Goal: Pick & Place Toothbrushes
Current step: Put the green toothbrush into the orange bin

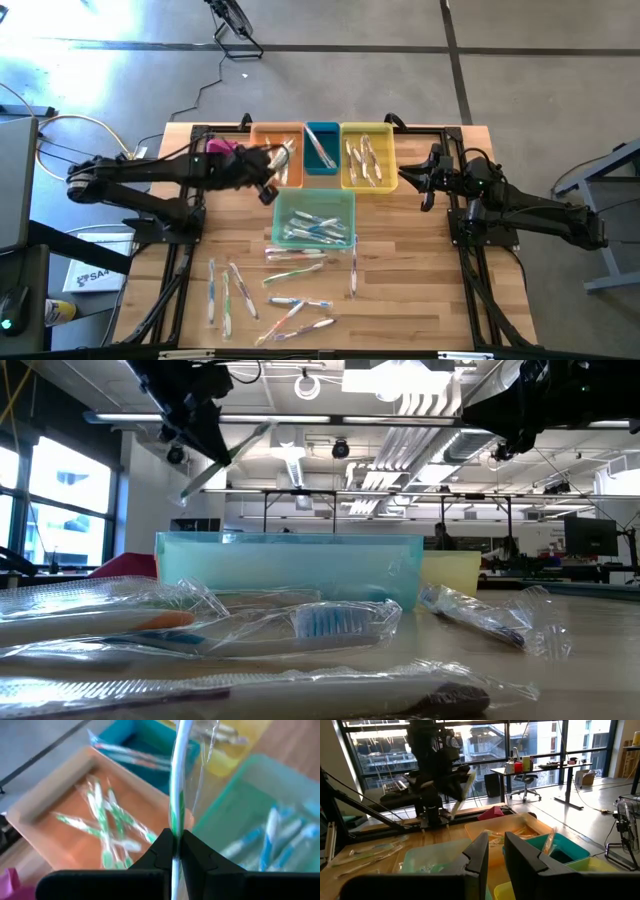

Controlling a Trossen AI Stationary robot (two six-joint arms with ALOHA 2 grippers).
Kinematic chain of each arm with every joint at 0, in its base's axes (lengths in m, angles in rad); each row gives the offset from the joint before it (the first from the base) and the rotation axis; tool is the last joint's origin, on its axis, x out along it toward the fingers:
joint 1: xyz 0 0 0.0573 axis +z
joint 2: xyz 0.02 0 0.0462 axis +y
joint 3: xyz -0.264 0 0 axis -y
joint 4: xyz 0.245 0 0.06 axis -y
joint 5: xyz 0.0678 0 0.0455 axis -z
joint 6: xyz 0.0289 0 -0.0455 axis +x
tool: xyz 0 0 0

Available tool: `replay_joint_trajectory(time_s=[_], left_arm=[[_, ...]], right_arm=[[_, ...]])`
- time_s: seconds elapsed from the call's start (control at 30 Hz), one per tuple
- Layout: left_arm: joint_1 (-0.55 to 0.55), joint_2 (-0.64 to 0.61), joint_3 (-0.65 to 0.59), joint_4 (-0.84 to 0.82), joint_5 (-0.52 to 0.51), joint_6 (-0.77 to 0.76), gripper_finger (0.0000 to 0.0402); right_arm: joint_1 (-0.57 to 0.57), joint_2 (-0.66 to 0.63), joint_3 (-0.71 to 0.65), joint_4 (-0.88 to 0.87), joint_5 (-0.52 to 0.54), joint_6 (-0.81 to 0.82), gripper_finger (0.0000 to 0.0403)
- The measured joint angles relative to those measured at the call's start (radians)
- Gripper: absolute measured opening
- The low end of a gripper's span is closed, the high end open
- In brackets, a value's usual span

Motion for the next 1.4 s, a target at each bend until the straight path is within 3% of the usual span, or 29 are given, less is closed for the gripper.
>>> replay_joint_trajectory(time_s=[0.53, 1.03, 1.4], left_arm=[[0.347, 0.068, 0.0, 0.12, 0.184, 0.067, 0.0017], [0.558, 0.288, 0.0, 0.18, 0.359, 0.059, 0.0019], [0.679, 0.37, 0.0, 0.181, 0.474, 0.059, 0.0019]], right_arm=[[0.0, 0.0, 0.0, 0.0, 0.0, -0.001, 0.0055], [0.0, 0.0, 0.0, 0.0, 0.001, -0.002, 0.0055], [0.0, 0.0, 0.0, 0.0, 0.001, -0.002, 0.0055]])
